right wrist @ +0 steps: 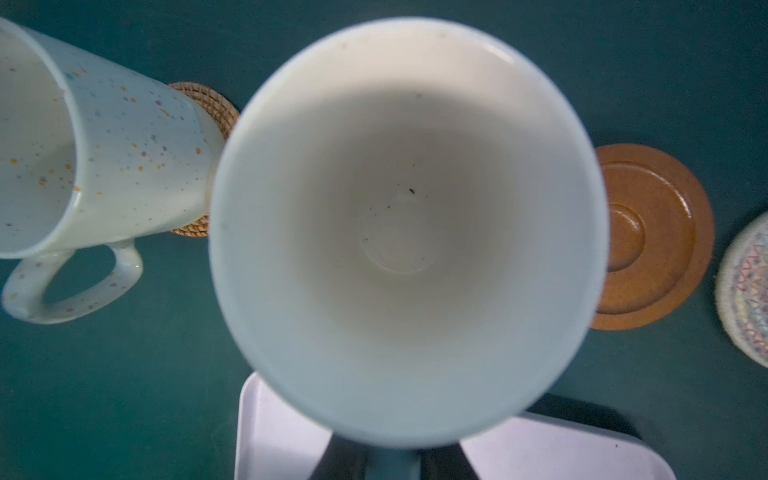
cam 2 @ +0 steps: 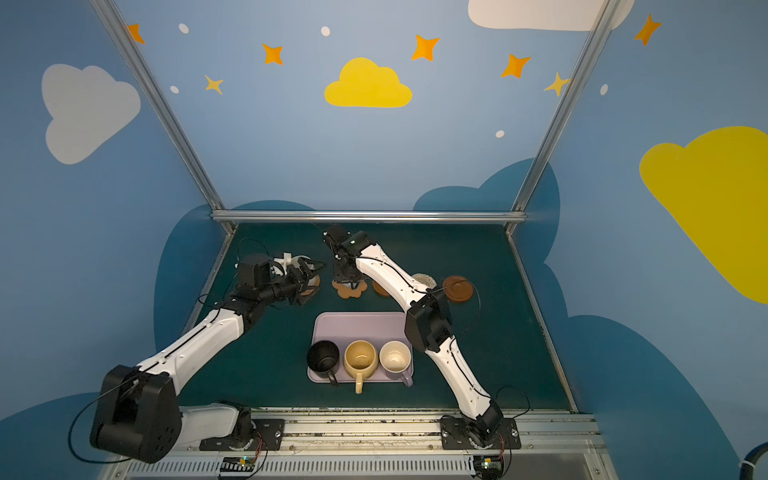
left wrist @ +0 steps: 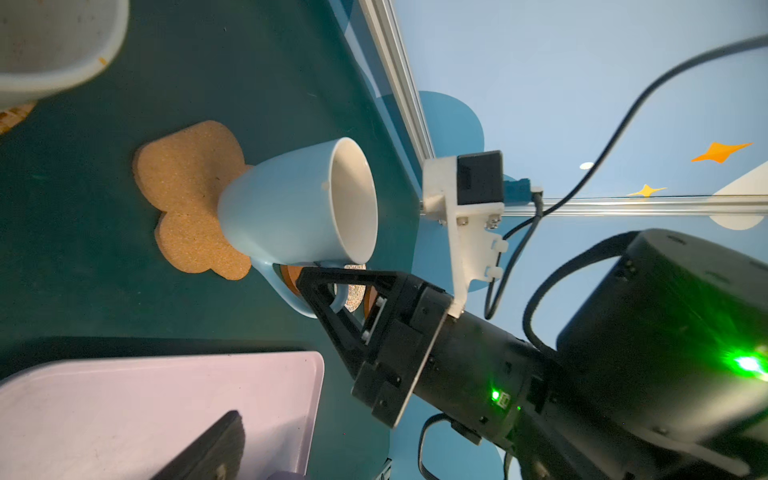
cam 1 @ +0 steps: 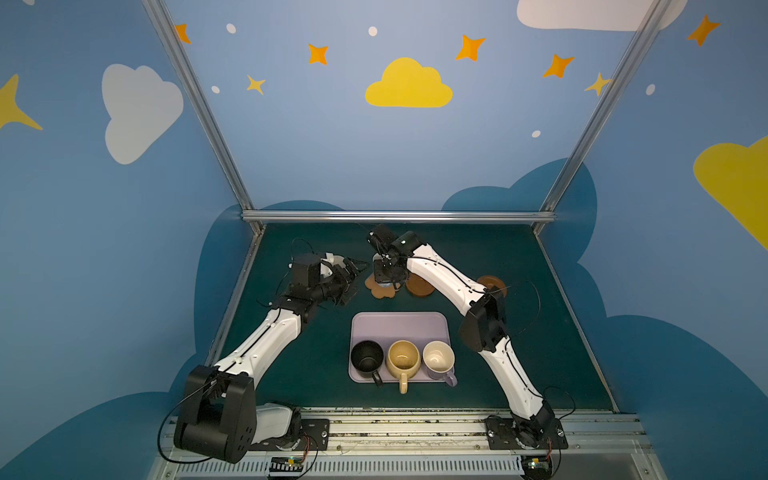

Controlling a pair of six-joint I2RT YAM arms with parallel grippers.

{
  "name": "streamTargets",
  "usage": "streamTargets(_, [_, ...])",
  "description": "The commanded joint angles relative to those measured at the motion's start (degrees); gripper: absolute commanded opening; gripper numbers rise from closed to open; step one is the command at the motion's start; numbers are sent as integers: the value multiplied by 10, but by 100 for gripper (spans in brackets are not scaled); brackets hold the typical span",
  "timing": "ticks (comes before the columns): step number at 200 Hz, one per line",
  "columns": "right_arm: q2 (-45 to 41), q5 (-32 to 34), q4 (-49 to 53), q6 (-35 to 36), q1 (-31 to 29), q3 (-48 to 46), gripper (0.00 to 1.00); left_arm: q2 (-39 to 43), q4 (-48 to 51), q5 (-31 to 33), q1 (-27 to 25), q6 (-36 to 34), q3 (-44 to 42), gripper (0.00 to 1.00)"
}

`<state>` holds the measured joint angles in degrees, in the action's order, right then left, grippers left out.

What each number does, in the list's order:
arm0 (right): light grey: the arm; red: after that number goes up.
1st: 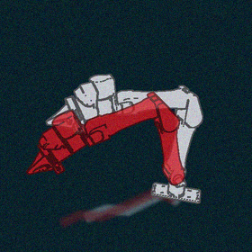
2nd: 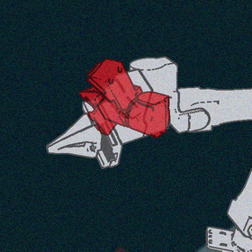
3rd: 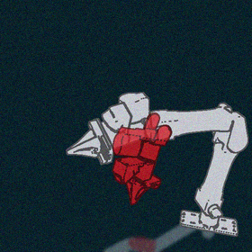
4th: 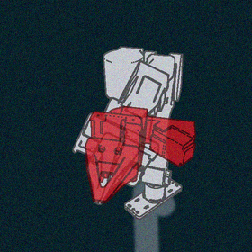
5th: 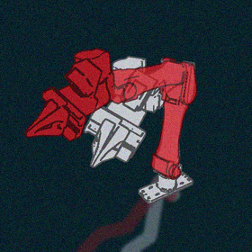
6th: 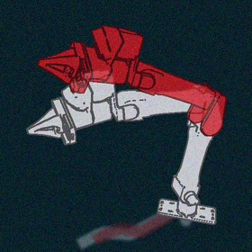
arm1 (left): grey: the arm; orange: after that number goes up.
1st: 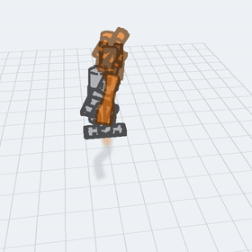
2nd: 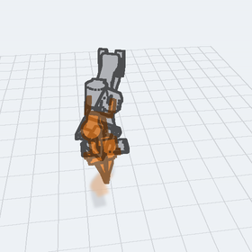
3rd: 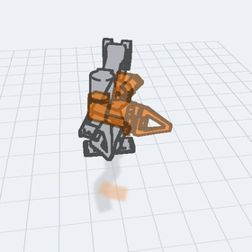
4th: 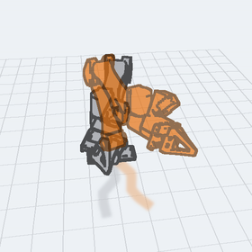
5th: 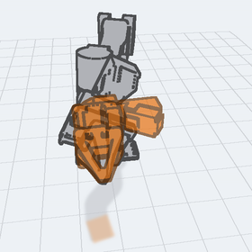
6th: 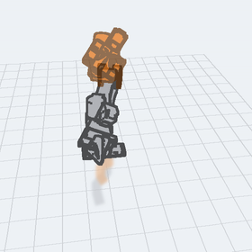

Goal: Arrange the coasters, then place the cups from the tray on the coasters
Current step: 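Lower the light-blue mug onto the cork flower coaster with the right gripper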

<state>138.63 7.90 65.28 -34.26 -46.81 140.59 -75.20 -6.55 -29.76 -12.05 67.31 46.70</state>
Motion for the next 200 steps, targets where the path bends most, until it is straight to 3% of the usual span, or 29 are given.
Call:
streamTargets(1, [-1,-1,-23,2,1,28,0,-8,-8,6,-3,-6,7,100])
streamTargets(125, [29,-9,-17,1,-2,26,0,-11,21,21,-7,-11,16,100])
streamTargets(169, [6,-15,-29,1,-5,-20,0,-9,19,14,-7,-10,16,100])
streamTargets(200, [-15,-17,-43,-1,-7,-51,15,-6,17,13,-7,-8,13,100])
